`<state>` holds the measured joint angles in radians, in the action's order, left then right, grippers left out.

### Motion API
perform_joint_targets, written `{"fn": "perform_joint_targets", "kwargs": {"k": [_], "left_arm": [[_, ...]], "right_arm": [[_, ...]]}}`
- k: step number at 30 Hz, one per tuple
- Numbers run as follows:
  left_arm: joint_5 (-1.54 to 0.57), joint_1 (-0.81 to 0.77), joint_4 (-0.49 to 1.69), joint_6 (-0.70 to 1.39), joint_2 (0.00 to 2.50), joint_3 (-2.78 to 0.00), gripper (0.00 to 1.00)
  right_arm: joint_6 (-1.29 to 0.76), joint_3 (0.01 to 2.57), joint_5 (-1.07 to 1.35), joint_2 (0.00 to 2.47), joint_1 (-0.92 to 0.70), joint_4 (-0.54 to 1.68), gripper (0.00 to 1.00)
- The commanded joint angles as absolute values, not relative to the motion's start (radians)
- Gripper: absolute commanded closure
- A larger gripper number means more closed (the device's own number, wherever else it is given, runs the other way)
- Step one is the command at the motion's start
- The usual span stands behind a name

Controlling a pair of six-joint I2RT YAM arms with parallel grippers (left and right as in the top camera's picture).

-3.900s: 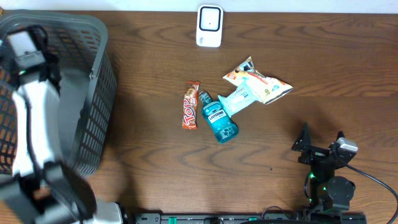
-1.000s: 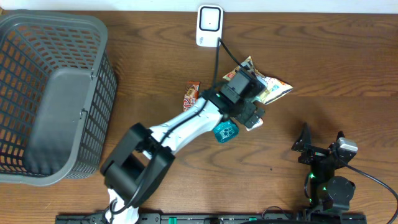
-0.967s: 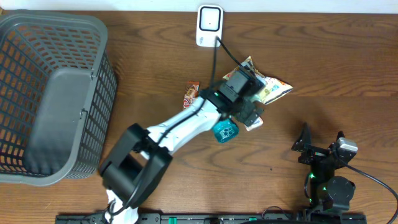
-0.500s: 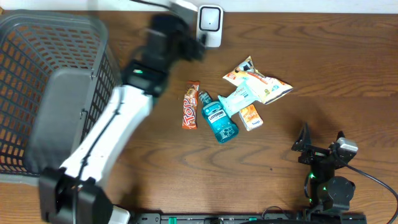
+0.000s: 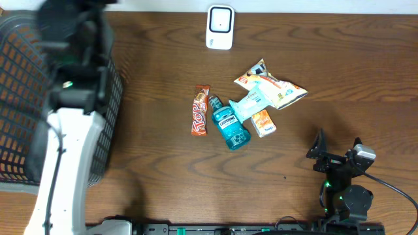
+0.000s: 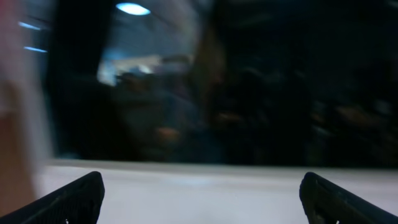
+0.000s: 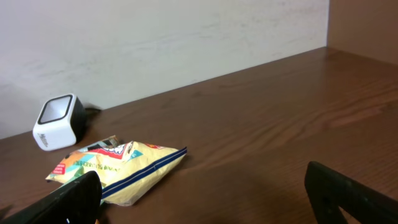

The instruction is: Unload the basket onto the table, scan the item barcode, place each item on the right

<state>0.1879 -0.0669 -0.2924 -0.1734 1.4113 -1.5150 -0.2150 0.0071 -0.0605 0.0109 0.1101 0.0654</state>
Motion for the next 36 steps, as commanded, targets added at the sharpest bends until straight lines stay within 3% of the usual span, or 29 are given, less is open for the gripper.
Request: {"fn": "perform_joint_targets", "kwargs": {"k": [1, 10, 18, 23, 30, 36], "left_arm": [[0.237, -0.028, -0.302, -0.194, 1.378, -1.538, 0.0], [0.237, -0.02, -0.219, -0.207, 1.304, -1.538, 0.0], [0.237, -0.018, 0.163, -0.284, 1.131, -1.538, 0.0], [0.238, 0.014, 0.343, -0.284, 1.081, -1.538, 0.0], [0.233, 0.106, 0.402, -0.204, 1.061, -1.538, 0.0], [0.015, 0.106, 0.506, -0.2, 0.968, -1.538, 0.01]], "right_arm": [[-0.201, 0.006, -0.069, 0.006, 0.112, 0.068, 0.01], [-0.202, 0.006, -0.088, 0.006, 0.112, 0.032, 0.01], [-0.495, 0.006, -0.023, 0.006, 0.112, 0.078, 0.01], [-0.551, 0.006, 0.105, 0.033, 0.112, 0.063, 0.01], [-0.743, 0.006, 0.278, 0.097, 0.11, 0.006, 0.01], [-0.863, 0.006, 0.477, 0.101, 0.11, -0.053, 0.01]]}}
